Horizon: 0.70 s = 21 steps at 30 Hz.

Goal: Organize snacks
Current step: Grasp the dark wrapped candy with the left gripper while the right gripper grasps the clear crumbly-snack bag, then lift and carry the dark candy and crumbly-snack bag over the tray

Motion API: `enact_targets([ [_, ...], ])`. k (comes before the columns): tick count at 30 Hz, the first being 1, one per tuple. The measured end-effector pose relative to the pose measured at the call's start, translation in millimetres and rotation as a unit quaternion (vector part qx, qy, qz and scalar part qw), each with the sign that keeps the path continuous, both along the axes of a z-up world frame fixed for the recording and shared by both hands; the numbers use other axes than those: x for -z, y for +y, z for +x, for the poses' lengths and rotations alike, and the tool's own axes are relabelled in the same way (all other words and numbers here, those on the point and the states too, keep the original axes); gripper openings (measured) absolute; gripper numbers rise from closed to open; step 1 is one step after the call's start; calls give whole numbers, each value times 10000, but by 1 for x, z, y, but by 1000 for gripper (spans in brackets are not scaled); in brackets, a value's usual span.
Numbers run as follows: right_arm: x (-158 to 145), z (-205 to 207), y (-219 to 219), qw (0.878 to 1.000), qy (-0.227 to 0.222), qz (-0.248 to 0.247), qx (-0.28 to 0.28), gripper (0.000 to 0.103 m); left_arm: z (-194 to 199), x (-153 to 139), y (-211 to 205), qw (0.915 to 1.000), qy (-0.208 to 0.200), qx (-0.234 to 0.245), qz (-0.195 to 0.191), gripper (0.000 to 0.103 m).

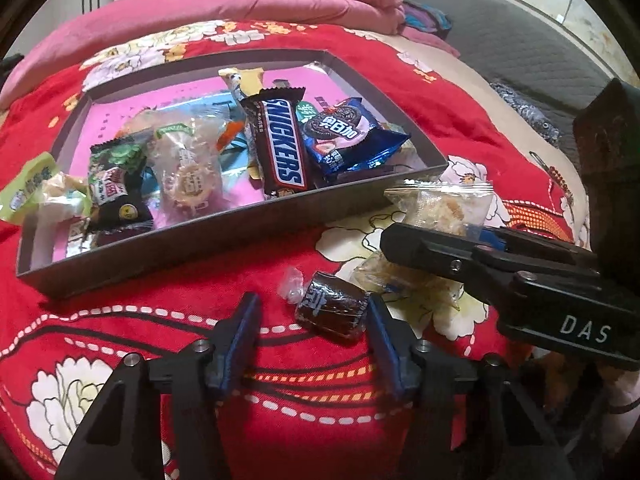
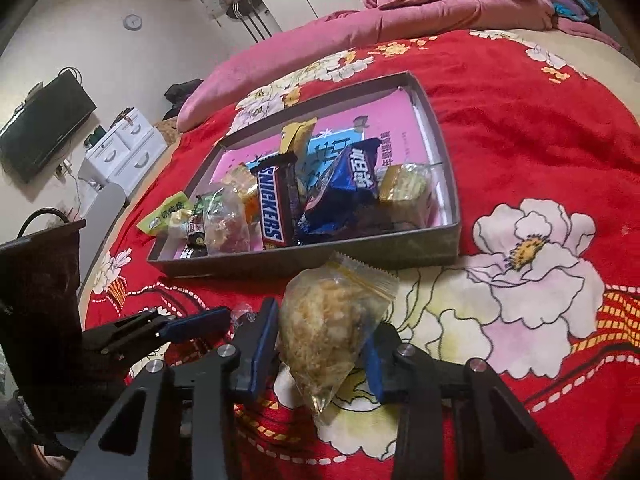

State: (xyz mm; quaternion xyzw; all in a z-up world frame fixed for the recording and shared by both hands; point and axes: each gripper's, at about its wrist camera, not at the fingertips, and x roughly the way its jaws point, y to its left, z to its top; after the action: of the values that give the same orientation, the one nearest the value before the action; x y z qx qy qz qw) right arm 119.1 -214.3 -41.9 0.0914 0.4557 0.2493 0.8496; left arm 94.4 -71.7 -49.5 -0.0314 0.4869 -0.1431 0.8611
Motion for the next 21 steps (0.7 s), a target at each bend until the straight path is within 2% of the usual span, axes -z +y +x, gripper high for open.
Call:
enact_targets([
  [2,-2,0,-1,10000,-40,-6,19,39,2,1,-1,10000,8,3,-18,52],
  [4,-3,-1,-2,10000,-87,-8,30,39,2,0,-1,10000,2,14,-74,40],
  [5,-4,0,-2,9999,-105,-8,30,39,2,0,-1,10000,6,20,-92,39],
  [13,-12,-3,-5,9997,-208,93,8,39,-1,-5,1,9999,-32,39,-137,37],
  [21,-22,-7,-8,9988,-417,269,-13,39,-10,-24,17,9988,-260,-126,-383,37],
])
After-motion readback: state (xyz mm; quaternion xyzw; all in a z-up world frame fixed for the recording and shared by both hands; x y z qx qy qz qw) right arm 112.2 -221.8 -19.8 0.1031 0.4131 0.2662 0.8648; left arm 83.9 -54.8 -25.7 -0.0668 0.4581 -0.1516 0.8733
